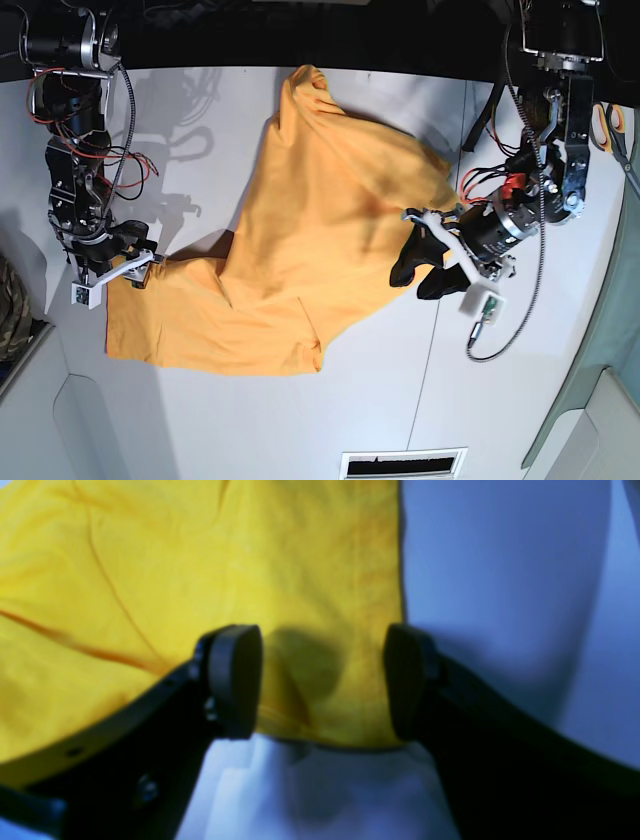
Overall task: Layout the t-shirt on the table in an organized manner, then fold the t-shirt properly
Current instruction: 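Swing the left gripper's held edge across, spreading the shirt, then regrasp the shirt with the left gripper near the right gripper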
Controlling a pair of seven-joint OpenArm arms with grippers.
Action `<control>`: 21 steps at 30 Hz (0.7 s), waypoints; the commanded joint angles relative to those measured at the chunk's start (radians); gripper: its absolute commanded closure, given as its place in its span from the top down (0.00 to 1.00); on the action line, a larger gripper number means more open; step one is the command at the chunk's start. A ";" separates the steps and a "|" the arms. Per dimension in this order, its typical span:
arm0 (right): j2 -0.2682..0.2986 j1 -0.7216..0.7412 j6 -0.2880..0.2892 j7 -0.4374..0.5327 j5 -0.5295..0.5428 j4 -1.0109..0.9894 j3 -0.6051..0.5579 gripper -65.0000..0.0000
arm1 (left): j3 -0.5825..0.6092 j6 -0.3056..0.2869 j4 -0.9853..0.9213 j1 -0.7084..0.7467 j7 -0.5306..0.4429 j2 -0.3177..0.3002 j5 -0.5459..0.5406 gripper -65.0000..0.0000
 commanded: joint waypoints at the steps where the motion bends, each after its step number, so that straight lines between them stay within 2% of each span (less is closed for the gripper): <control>1: 0.008 -0.001 -0.001 -0.050 0.001 0.002 0.001 0.59 | 0.026 0.018 -0.028 -0.054 -0.040 0.000 0.004 0.53; 8: -0.006 -0.046 0.031 -0.048 0.000 0.002 0.001 0.59 | 0.145 0.105 -0.400 -0.319 -0.110 0.117 0.180 0.53; 10: -0.008 -0.056 0.033 -0.047 0.000 0.001 0.001 0.59 | 0.159 0.109 -0.520 -0.380 -0.146 0.144 0.243 0.53; 14: -0.008 -0.068 0.033 -0.047 0.000 0.001 0.001 0.59 | 0.196 0.148 -0.735 -0.449 -0.231 0.172 0.328 0.53; 16: -0.008 -0.070 0.033 -0.046 0.001 0.001 0.001 0.59 | 0.217 0.204 -0.819 -0.467 -0.275 0.180 0.364 0.53; 18: -0.008 -0.070 0.034 -0.041 0.001 0.001 0.001 0.59 | 0.230 0.226 -0.867 -0.470 -0.315 0.180 0.399 0.53; 19: -0.008 -0.070 0.034 -0.040 0.000 0.001 0.001 0.59 | 0.233 0.226 -0.877 -0.470 -0.322 0.180 0.412 0.49; 21: -0.008 -0.070 0.034 -0.039 0.000 0.001 0.001 0.59 | 0.235 0.225 -0.882 -0.464 -0.319 0.180 0.419 0.29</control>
